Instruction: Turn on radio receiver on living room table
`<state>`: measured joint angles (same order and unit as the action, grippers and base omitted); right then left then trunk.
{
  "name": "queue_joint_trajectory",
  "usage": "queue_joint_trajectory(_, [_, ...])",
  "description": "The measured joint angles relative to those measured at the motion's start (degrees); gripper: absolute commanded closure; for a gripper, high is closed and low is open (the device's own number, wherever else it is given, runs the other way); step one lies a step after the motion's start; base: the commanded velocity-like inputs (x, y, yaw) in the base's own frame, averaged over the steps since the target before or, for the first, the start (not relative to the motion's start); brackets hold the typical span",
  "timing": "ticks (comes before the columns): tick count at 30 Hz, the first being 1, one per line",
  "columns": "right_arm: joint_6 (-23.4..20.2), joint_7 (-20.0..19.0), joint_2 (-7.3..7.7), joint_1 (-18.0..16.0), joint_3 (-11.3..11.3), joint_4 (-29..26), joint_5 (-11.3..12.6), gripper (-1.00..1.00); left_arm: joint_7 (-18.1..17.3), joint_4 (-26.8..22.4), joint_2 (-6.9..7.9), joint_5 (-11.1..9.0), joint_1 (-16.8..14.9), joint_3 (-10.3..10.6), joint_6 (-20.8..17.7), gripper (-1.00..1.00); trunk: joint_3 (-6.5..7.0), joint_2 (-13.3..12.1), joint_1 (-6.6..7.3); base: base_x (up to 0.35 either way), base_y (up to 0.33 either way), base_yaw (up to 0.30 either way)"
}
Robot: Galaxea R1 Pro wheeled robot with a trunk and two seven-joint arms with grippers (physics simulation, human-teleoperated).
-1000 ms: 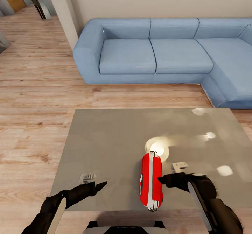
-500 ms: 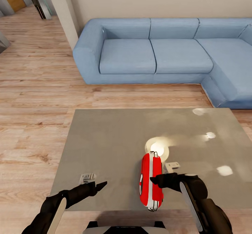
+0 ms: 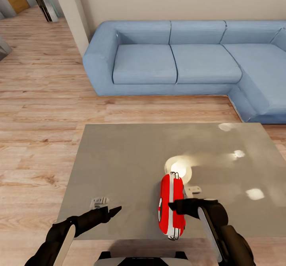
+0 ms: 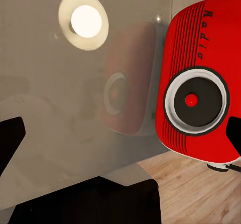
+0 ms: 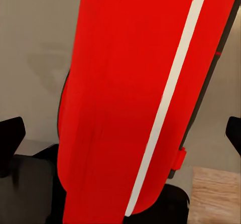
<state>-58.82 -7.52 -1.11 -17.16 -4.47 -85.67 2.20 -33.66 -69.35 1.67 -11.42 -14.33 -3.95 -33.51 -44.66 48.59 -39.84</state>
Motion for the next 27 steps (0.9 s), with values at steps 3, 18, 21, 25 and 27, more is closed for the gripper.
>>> queue_joint_trajectory(3, [1.06, 0.13, -0.02, -0.15, 0.05, 1.39, 0.00, -1.00, 0.00, 0.00, 0.00, 0.00, 0.00, 0.00, 0.00, -1.00, 0.00, 0.00, 0.00, 0.000, 0.000, 0.000])
queue_joint_trajectory(18, [4.37, 0.40, -0.11, -2.93, 0.08, 8.31, -1.43, -1.00, 0.00, 0.00, 0.00, 0.00, 0.00, 0.00, -0.01, -1.00, 0.00, 0.00, 0.00, 0.000, 0.000, 0.000])
queue_joint_trajectory(21, [4.52, 0.40, -0.12, -3.21, 0.08, 8.88, -1.46, -1.00, 0.00, 0.00, 0.00, 0.00, 0.00, 0.00, 0.01, -1.00, 0.00, 0.00, 0.00, 0.000, 0.000, 0.000])
queue_joint_trajectory(25, [4.63, 0.40, -0.14, -3.40, 0.08, 9.28, -1.53, -1.00, 0.00, 0.00, 0.00, 0.00, 0.00, 0.00, 0.02, -1.00, 0.00, 0.00, 0.00, 0.000, 0.000, 0.000])
queue_joint_trajectory(27, [4.69, 0.40, -0.17, -3.45, 0.08, 9.37, -1.56, -1.00, 0.00, 0.00, 0.00, 0.00, 0.00, 0.00, 0.01, -1.00, 0.00, 0.00, 0.00, 0.000, 0.000, 0.000])
